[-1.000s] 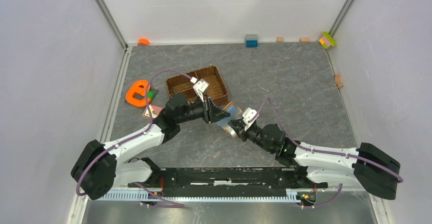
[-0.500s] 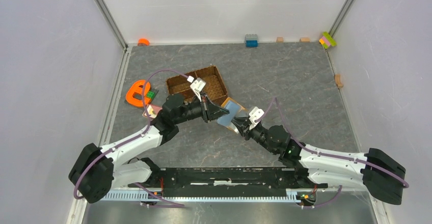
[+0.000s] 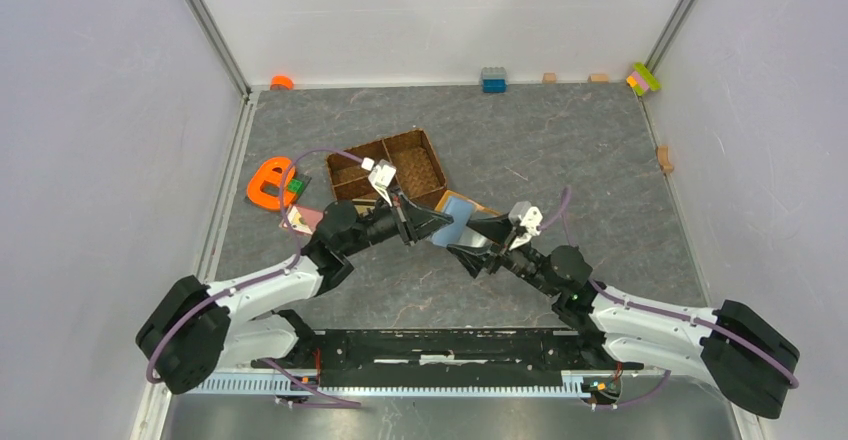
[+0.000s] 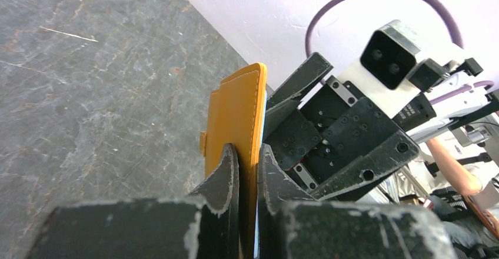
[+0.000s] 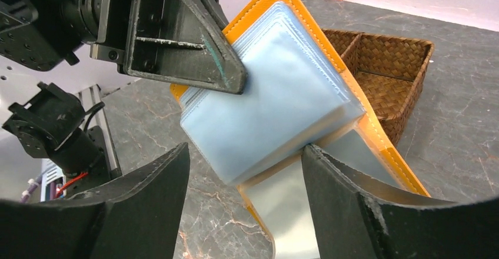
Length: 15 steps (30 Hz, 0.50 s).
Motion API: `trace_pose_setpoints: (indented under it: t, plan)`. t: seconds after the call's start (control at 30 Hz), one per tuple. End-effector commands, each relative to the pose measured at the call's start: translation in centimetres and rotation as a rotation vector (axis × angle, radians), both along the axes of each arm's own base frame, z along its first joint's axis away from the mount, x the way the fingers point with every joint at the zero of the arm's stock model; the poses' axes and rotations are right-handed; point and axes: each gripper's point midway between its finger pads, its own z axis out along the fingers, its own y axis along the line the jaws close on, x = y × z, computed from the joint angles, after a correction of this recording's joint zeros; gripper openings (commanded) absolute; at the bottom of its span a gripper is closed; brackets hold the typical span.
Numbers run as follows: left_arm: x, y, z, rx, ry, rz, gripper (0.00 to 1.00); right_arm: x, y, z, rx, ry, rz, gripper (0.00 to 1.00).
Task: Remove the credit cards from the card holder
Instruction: Remove the credit card from the card holder.
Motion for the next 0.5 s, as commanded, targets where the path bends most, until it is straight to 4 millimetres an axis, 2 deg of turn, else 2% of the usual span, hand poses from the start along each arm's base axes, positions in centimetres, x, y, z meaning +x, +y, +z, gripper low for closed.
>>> trace_pose_setpoints:
  t: [0.0,0.2,0.27,0.47]
  plan:
    - [-3.4,-2.4,3.8,-0.110,-0.095,-0.149,0.02,-1.4,-0.6,2.3,0.172,0.001,0.056,0.73]
    - [-4.9,-4.3,2.9,-0.051,-0.120,-0.215,0.02,-0.5,-0.7,1.7,0.154,0.031,0.016,0.73]
    - [-5.4,-4.8,2.7,-0.039,-0.131,-0.234,0.04,-0.4,-0.6,1.6,0.148,0.039,0.013,0.69]
    - [-6.0,-5.2,2.7,-0.027,-0.137,-0.258,0.11,1.2,-1.8,0.5,0.119,0.065,-0.093,0.13]
